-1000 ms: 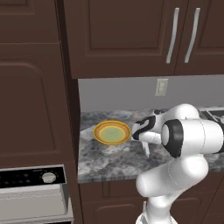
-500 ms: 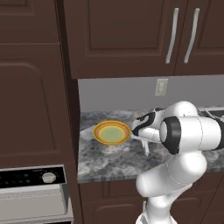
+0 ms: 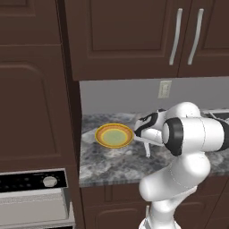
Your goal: Pick up the tongs from the counter and place them near the plate next to the oven.
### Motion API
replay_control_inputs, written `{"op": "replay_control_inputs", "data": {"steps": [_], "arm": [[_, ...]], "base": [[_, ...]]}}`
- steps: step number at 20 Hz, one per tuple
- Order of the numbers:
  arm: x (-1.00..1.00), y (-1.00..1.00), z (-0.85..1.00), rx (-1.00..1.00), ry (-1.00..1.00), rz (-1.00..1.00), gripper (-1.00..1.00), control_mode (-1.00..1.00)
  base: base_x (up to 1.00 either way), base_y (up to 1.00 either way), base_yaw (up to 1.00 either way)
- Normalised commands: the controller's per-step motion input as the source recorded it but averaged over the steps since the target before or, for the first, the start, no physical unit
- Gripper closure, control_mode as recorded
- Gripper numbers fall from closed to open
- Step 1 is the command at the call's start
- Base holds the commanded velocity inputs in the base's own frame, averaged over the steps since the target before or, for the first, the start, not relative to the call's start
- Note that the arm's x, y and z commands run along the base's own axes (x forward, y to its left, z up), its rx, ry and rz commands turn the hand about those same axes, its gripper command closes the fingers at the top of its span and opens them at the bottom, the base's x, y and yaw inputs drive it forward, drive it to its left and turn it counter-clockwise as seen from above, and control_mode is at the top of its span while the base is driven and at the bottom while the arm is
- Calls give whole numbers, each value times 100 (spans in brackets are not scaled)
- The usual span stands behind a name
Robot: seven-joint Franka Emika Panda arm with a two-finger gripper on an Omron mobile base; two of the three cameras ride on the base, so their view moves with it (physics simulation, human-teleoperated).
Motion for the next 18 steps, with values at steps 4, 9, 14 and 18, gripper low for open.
{"op": "replay_control_inputs", "data": {"steps": [4,9,14,18], "arm": [[-9,0,8,8,-3,-5,-100,-100],[-17,0,41,5,-11,-2,-100,-100],[-19,0,59,3,-13,-1,-100,-100],[-27,0,57,3,-8,0,-100,-100]], "base": [[0,0,0],[0,0,0],[0,0,0],[0,0,0]]}}
